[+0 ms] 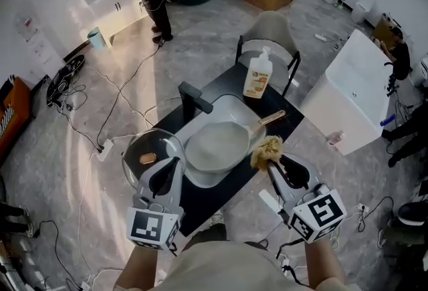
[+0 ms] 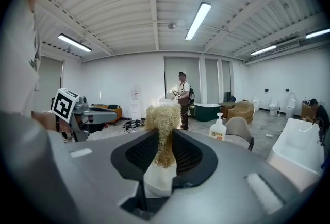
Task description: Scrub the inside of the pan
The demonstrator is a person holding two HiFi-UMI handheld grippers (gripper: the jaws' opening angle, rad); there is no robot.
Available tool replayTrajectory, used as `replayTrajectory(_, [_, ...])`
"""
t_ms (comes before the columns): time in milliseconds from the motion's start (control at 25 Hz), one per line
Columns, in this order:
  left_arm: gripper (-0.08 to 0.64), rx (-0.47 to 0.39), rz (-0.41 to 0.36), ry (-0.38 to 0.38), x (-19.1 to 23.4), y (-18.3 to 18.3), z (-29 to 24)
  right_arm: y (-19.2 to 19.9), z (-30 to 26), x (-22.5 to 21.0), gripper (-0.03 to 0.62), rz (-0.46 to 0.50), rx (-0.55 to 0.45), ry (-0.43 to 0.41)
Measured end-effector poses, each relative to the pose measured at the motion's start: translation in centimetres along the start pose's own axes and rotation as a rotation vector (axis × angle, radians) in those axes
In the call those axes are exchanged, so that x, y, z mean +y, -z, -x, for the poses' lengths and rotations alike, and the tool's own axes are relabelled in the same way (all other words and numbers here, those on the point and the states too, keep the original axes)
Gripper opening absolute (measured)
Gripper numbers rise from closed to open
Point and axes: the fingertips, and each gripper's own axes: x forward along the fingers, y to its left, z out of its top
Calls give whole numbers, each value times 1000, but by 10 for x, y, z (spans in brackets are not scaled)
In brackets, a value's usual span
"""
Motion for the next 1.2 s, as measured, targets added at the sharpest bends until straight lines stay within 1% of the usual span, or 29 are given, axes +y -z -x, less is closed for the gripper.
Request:
replayTrajectory(80, [2,9,20,-4,13,4,-3,-3,-15,-1,86,1,14,1])
replayTrajectory(200, [2,15,20,-7,27,9,-10,-3,-33,-4,86,-1,26,-1])
replayTrajectory(360, [2,22,49,-33,44,11,-17,-2,-57,-9,86,-2,48,-23])
replayTrajectory(680, [2,43,47,-70,59,22,-29,10,-90,-14,87,14,89,-87])
replayTrajectory(840, [2,59,47,-98,55,25,-37,14,-103,-21,87,28,107,-138])
replayTrajectory(1040, [2,90,52,-142,49,33,-53,24,-122,-35,87,50,147,-229])
replayTrajectory(1200, [2,126,60,-200,44,40,-70,38,-139,-55,87,67,191,-296])
